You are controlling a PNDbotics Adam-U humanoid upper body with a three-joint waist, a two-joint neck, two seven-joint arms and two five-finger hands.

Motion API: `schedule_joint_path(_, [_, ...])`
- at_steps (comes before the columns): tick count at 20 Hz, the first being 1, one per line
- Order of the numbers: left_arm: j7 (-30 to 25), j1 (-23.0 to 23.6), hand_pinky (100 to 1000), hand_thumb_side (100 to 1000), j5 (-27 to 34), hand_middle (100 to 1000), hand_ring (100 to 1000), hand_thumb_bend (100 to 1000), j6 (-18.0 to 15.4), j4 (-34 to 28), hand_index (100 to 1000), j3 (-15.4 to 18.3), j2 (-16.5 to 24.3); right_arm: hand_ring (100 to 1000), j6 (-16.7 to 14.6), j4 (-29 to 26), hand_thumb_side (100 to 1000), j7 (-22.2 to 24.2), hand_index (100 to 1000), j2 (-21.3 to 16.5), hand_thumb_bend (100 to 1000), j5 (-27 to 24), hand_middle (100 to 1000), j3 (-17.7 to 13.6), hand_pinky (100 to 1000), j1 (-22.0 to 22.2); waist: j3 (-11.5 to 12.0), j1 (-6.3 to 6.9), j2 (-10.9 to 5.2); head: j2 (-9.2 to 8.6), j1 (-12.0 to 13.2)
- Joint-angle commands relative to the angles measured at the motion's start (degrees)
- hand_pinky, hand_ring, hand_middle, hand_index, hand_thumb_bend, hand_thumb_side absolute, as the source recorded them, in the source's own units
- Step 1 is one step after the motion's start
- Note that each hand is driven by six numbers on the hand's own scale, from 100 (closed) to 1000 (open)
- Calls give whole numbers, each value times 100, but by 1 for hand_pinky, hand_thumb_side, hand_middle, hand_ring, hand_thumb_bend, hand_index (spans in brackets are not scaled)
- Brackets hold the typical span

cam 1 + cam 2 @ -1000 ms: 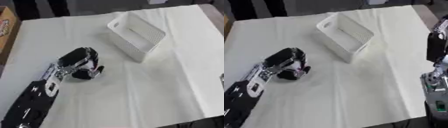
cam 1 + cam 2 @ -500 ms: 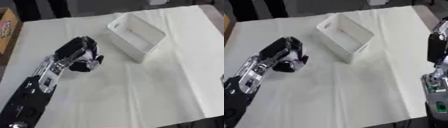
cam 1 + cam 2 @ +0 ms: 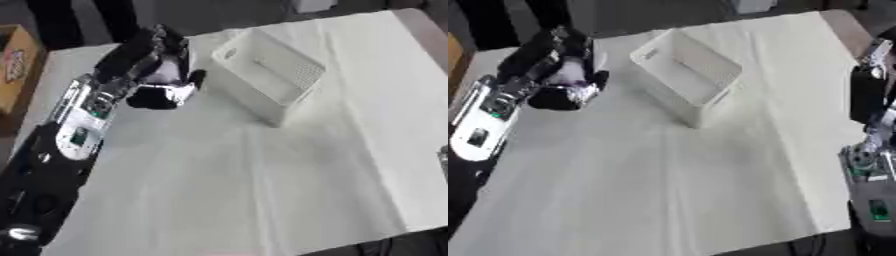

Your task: Pick up objects on the table and place them in the box.

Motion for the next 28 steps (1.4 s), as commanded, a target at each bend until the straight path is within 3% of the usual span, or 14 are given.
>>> schedule_joint_path(1, [-67,-372,100,559,156,100,100,100,35,20,337,-11,155,541,-40,-141,889,18,747,-105,100,57,652,15,465,-22,-33,10,-120,-68,-39])
schedule_joint_path(4, [-86,-686,100,484,145,100,100,100,-14,191,327,-41,135,541,-55,-168,889,21,747,-105,100,82,652,24,465,-23,-111,64,-127,-106,-34])
schedule_joint_path(13, [-45,-1407,100,388,-221,100,100,100,-304,828,319,-191,53,539,-95,-211,890,28,747,-121,100,68,650,67,462,-95,-269,176,-35,-170,119])
schedule_joint_path(21, [289,-1740,100,465,-492,100,100,100,-704,1591,324,-87,15,536,-137,-212,894,-6,746,-177,100,-119,647,78,457,-204,-477,244,168,-172,444])
schedule_joint_path(26, [505,-1913,100,574,-636,100,100,100,-921,2118,335,39,-55,536,-173,-220,897,-31,745,-192,100,-238,646,92,454,-296,-645,309,307,-193,495])
schedule_joint_path(28, [542,-2003,100,575,-690,100,100,100,-964,2337,335,91,-79,535,-185,-219,898,-36,745,-206,100,-269,646,94,453,-327,-696,339,354,-221,463])
